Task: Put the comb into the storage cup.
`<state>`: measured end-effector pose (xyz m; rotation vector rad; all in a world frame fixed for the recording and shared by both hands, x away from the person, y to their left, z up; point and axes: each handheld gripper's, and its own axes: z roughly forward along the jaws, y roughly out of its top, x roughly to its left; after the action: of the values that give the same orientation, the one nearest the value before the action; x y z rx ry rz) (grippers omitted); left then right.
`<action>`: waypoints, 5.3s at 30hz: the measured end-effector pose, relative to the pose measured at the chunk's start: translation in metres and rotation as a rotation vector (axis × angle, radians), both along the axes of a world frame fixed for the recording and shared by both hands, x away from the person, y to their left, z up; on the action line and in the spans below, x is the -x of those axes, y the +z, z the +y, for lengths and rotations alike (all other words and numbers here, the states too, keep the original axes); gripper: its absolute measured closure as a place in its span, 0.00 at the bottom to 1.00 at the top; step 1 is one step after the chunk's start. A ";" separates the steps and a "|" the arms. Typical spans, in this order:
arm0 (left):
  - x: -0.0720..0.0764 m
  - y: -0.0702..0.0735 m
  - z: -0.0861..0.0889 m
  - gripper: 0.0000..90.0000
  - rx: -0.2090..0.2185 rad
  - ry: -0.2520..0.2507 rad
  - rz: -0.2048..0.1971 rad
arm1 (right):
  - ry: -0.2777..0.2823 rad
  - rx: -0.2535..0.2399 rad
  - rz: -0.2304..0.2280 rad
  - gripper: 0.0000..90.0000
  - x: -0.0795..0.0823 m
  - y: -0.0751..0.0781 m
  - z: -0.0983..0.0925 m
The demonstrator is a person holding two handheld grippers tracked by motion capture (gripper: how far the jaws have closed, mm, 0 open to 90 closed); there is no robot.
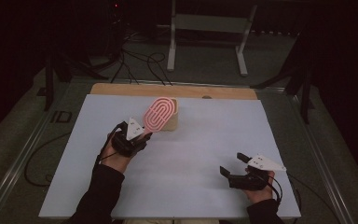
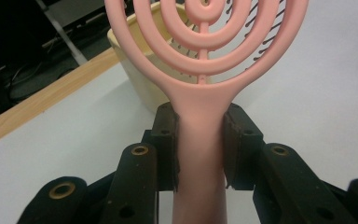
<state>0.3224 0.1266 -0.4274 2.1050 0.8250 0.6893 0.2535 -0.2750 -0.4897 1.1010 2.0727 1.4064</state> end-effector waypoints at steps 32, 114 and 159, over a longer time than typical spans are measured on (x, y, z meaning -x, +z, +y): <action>0.008 0.007 -0.020 0.78 -0.020 -0.064 -0.045 | 0.046 -0.073 -0.030 0.09 -0.036 0.048 0.037; 0.041 0.005 -0.050 0.78 -0.078 -0.086 -0.274 | 0.229 -0.171 0.005 0.25 -0.081 0.098 0.132; 0.034 -0.003 -0.049 0.56 -0.022 -0.102 -0.197 | 0.270 -0.315 0.089 0.71 -0.080 0.094 0.142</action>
<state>0.2883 0.0773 -0.4305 2.0437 0.6006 0.8382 0.3337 -0.1328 -0.3954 1.0438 2.1763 1.8992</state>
